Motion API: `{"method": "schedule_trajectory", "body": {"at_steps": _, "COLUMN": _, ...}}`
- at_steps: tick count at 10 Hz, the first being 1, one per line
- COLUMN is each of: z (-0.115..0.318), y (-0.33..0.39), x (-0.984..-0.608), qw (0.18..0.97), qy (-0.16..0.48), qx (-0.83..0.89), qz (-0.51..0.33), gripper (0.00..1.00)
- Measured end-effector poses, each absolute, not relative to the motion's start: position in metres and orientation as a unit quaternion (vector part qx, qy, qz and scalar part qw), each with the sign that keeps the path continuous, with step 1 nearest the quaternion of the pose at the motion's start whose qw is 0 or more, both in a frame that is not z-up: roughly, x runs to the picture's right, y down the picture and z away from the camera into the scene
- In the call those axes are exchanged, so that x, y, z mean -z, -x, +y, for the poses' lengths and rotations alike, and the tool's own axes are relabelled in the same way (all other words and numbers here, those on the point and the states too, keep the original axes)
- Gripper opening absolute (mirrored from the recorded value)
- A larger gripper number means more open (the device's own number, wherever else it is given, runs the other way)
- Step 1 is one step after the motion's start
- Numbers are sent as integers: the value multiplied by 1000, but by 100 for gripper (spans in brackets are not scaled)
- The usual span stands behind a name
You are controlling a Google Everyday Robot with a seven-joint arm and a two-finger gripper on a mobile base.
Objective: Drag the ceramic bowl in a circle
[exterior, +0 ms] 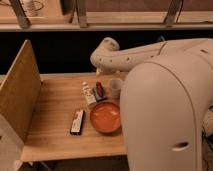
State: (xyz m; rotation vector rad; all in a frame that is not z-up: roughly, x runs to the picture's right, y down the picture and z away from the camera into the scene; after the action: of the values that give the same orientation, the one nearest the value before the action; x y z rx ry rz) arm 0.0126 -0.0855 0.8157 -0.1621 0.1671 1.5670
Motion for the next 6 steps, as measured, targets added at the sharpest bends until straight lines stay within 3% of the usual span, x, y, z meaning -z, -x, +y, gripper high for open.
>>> {"method": "schedule_trajectory", "body": {"at_steps": 3, "z": -67, "y": -18, "x": -809, "qw": 668, "qy": 137, "qx": -730, "qz": 54, "gripper": 69}}
{"method": "schedule_trajectory", "body": {"at_steps": 6, "z": -18, "y": -57, "x": -792, "qw": 672, "qy": 182, "qx": -711, "qz": 103, "gripper": 69}}
